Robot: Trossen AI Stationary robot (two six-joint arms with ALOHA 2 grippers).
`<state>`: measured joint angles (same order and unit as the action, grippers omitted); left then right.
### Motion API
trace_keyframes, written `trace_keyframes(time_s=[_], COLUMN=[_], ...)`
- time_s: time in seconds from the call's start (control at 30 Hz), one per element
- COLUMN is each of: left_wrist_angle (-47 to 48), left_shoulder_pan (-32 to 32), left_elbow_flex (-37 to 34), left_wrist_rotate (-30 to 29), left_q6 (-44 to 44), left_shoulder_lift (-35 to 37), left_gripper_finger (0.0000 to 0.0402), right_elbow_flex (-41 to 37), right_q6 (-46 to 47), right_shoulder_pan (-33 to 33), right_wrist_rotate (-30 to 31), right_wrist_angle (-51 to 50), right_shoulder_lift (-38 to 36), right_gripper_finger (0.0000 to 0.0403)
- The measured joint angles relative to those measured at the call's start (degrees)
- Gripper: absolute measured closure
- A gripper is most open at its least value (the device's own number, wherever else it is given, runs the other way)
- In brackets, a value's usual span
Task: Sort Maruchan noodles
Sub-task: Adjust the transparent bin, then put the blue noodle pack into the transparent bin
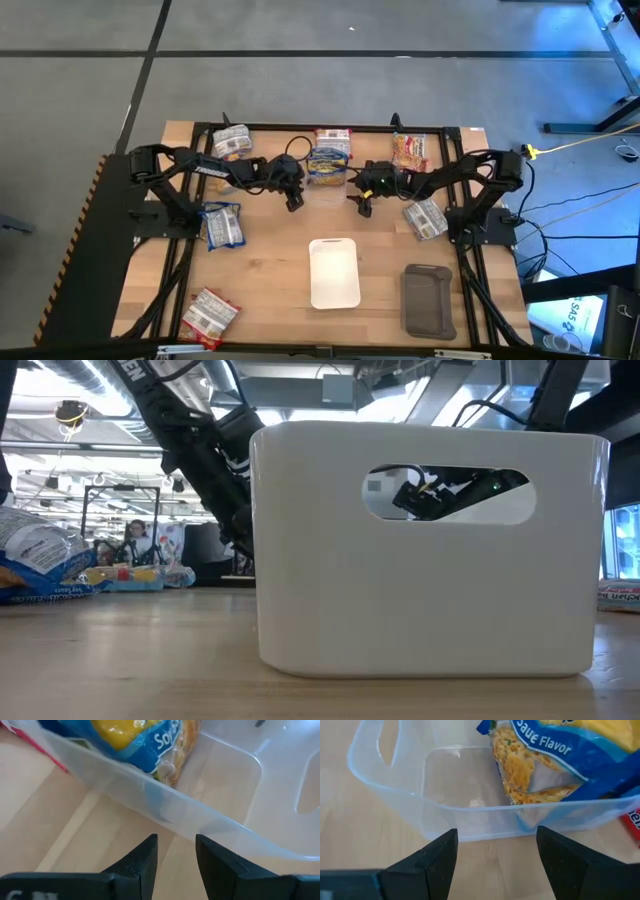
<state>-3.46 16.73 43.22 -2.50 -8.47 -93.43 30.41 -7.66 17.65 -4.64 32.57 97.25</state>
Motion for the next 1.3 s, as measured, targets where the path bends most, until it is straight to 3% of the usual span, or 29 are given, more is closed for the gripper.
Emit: trace_keyframes(time_s=[0.2,0.47,0.7,0.93,1.1,1.2,1.3], left_wrist_angle=[3.55,16.46,8.76,5.10,2.11,10.86,28.93], left_shoulder_pan=[-0.30,-4.86,-7.73,-6.09,-7.65,-9.97,-13.51], left_elbow_flex=[0.02,0.09,0.11,3.44,4.31,6.84,11.58], left_wrist_rotate=[0.28,2.11,-2.82,-1.35,0.54,1.62,0.61], left_q6=[-0.40,-8.10,-12.70,-8.22,-4.69,-8.03,-16.26], left_shoulder_lift=[2.37,15.57,17.86,17.84,17.84,17.84,17.84], left_gripper_finger=[0.0273,0.0273,0.0268,0.0225,0.0219,0.0221,0.0222], right_elbow_flex=[0.00,-0.03,-0.09,-0.07,-0.07,-0.07,-0.07], right_q6=[0.82,5.02,3.02,4.25,7.75,10.51,11.82], right_shoulder_pan=[-0.16,-7.32,-14.88,-19.17,-23.50,-27.19,-31.11], right_wrist_rotate=[-0.27,-1.99,0.37,1.36,4.44,6.72,10.36], right_wrist_angle=[-5.24,-20.32,-13.54,-11.34,-11.23,-11.61,-11.98], right_shoulder_lift=[-3.31,-18.58,-17.91,-17.11,-17.11,-17.11,-17.11], right_gripper_finger=[0.0155,0.0155,0.0155,0.0155,0.0155,0.0155,0.0155])
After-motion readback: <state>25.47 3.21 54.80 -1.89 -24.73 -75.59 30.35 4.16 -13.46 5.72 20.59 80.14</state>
